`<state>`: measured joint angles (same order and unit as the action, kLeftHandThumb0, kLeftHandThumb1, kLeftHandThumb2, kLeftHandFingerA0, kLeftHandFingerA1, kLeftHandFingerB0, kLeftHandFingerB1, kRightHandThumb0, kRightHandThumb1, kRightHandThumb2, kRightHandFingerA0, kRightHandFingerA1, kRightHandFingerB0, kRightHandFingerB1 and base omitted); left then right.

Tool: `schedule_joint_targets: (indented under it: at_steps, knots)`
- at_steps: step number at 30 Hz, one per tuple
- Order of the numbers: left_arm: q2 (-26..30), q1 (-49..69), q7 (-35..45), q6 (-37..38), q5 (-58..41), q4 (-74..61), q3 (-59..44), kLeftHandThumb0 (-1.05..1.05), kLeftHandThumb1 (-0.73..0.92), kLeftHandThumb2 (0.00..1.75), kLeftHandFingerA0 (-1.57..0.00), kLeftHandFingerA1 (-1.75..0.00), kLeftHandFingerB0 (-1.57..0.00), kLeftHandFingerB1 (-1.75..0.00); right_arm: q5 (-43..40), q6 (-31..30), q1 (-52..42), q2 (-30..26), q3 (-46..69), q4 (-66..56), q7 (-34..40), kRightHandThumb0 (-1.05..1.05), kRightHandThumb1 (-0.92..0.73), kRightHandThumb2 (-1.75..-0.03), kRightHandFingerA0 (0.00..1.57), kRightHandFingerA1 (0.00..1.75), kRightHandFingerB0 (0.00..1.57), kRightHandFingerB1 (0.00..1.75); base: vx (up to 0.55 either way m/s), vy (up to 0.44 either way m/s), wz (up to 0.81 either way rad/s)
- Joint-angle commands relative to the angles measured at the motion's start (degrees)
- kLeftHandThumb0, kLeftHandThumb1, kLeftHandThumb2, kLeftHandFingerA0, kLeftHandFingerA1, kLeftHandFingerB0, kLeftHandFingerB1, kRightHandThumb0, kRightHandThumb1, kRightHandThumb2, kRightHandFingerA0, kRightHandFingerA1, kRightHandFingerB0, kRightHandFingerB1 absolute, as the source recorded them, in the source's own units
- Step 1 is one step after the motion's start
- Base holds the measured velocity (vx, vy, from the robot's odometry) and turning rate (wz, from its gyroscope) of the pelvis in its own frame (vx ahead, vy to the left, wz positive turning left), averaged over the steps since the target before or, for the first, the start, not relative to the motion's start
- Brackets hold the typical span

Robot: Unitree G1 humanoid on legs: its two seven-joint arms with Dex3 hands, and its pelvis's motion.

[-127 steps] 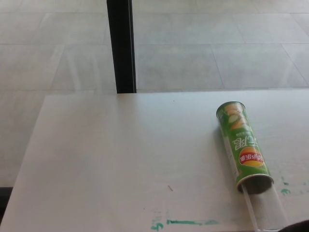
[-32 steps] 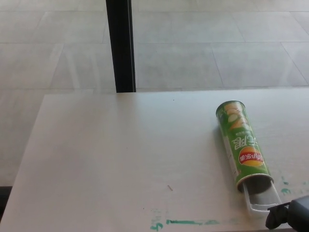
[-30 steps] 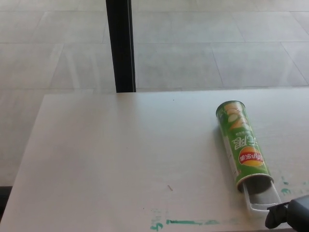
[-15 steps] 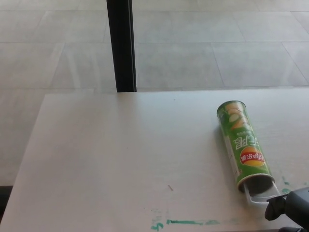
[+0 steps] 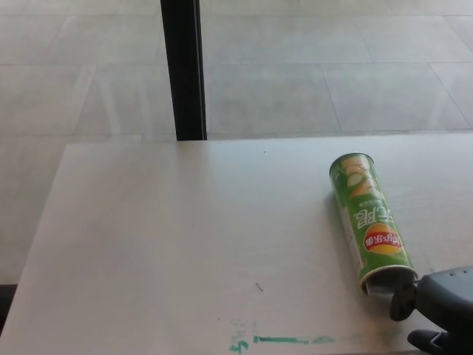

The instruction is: Use the right hand as a fist to push the chips tray inside its container kept in the middle of the desk

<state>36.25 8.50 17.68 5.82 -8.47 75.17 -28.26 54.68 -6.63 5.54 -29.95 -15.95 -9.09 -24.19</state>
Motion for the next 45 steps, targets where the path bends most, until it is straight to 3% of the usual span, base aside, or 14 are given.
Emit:
schedule_joint_targets:
  at_steps: [1, 2, 9, 10, 11, 12, 13, 20, 25, 28, 36, 37, 38, 45]
  knots:
    - [0.9, -0.1, -0.2, 0.0, -0.7, 0.3, -0.2, -0.67, 0.77, 0.63, -0.52, -0.56, -0.41, -0.42, 1.0, -1.3, 2.6, 1.8, -1.3, 1.7, 1.8, -0.62, -0.77, -0.63, 0.80, 1.01, 0.54, 0.44, 0.00, 0.000, 0.00]
    - [1.0, 0.1, 0.3, 0.4, -0.4, 0.1, 0.2, -0.68, 0.63, 0.99, -0.43, -0.62, -0.31, -0.53, 1.4, -1.9, 3.4, 2.2, -1.8, 2.5, 1.3, -0.61, -0.77, -0.63, 0.81, 0.96, 0.54, 0.43, 0.00, 0.000, 0.00]
    - [0.6, 0.3, 0.1, -0.1, -1.3, 0.4, -0.7, -0.68, 0.76, 0.63, -0.53, -0.54, -0.39, -0.42, 2.3, -2.9, 6.4, 2.6, -2.4, 5.1, 2.3, -0.60, -0.75, -0.63, 0.77, 1.10, 0.52, 0.45, 0.00, 0.000, 0.00]
    - [0.6, 0.1, 0.4, -0.7, -1.9, 0.4, -1.3, -0.67, 0.75, 0.62, -0.52, -0.54, -0.39, -0.42, 2.0, -2.7, 6.9, 2.5, -2.3, 5.5, 2.1, -0.59, -0.63, -1.02, 0.75, 0.94, 0.45, 0.60, 0.00, 0.000, 0.00]
    - [0.8, 0.6, 0.5, -0.1, -1.1, 0.0, -0.5, -0.68, 0.77, 0.63, -0.50, -0.53, -0.39, -0.42, 1.9, -2.6, 7.1, 2.3, -2.3, 5.6, 2.2, -0.60, -0.76, -0.63, 0.69, 0.94, 0.52, 0.45, 0.00, 0.000, 0.00]
    - [0.7, 0.8, 0.3, 0.2, -0.7, -0.1, -0.1, -0.69, 0.61, 0.98, -0.44, -0.61, -0.33, -0.53, 1.6, -2.4, 7.1, 2.3, -2.0, 5.7, 2.8, -0.61, -0.76, -0.63, 0.69, 0.96, 0.52, 0.46, 0.00, 0.000, 0.00]
    - [0.7, 0.8, 0.3, 0.0, -0.8, -0.2, -0.1, -0.66, 0.77, 0.63, -0.50, -0.55, -0.39, -0.41, 1.4, -2.4, 7.5, 2.2, -2.0, 6.0, 2.7, -0.61, -0.76, -0.63, 0.69, 0.97, 0.51, 0.46, 0.00, 0.000, 0.00]
    - [0.6, 0.7, -0.4, -0.1, -1.0, 0.4, -0.3, -0.66, 0.76, 0.62, -0.53, -0.56, -0.39, -0.41, 1.9, -3.0, 9.2, 1.8, -1.9, 6.2, 1.6, -0.63, -0.77, -0.63, 0.74, 1.17, 0.48, 0.42, 0.00, 0.000, 0.00]
    - [0.7, 1.3, 0.3, 0.7, -0.8, -0.1, 0.5, -0.65, 0.62, 0.99, -0.42, -0.61, -0.32, -0.54, 2.9, -2.9, 9.4, 1.2, -2.1, 5.4, 1.8, -0.64, -0.77, -0.64, 0.77, 1.32, 0.48, 0.42, 0.00, 0.000, 0.00]
    - [0.8, 1.2, 0.0, 0.3, -1.0, 0.0, 0.4, -0.64, 0.77, 0.63, -0.50, -0.54, -0.38, -0.40, 1.4, -2.6, 8.4, 1.3, -1.5, 4.5, 1.6, -0.63, -0.76, -0.63, 0.76, 1.19, 0.50, 0.44, 0.00, 0.000, 0.00]
    - [0.6, 1.3, 0.2, 0.6, -1.3, 0.1, 0.2, -0.65, 0.79, 0.63, -0.49, -0.56, -0.37, -0.42, -3.2, -2.2, 3.2, -0.6, 0.3, -2.9, -4.6, -0.61, -0.77, -0.63, 0.77, 0.81, 0.53, 0.42, 0.00, 0.000, 0.00]
    - [0.6, 1.5, 0.3, 0.8, -1.5, -0.1, 0.2, -0.67, 0.63, 0.99, -0.43, -0.63, -0.31, -0.53, -5.6, -2.1, 1.9, -1.1, 1.2, -5.0, -7.0, -0.62, -0.77, -0.63, 0.78, 0.82, 0.56, 0.42, 0.00, 0.000, 0.00]
    - [0.7, 1.6, 0.3, 1.0, -1.3, -0.2, 0.4, -0.66, 0.79, 0.63, -0.48, -0.55, -0.38, -0.41, -6.7, -2.4, 1.1, -1.6, 1.5, -6.5, -8.6, -0.63, -0.77, -0.63, 0.77, 0.81, 0.56, 0.41, 0.00, 0.000, 0.00]
    - [0.8, 1.6, 0.4, 0.9, -1.7, -0.2, 0.0, -0.66, 0.78, 0.63, -0.51, -0.56, -0.39, -0.42, -11.8, -4.3, -4.8, -4.4, 5.0, -16.9, -15.9, -0.62, -0.77, -0.63, 0.74, 0.75, 0.56, 0.40, 0.00, 0.000, 0.00]
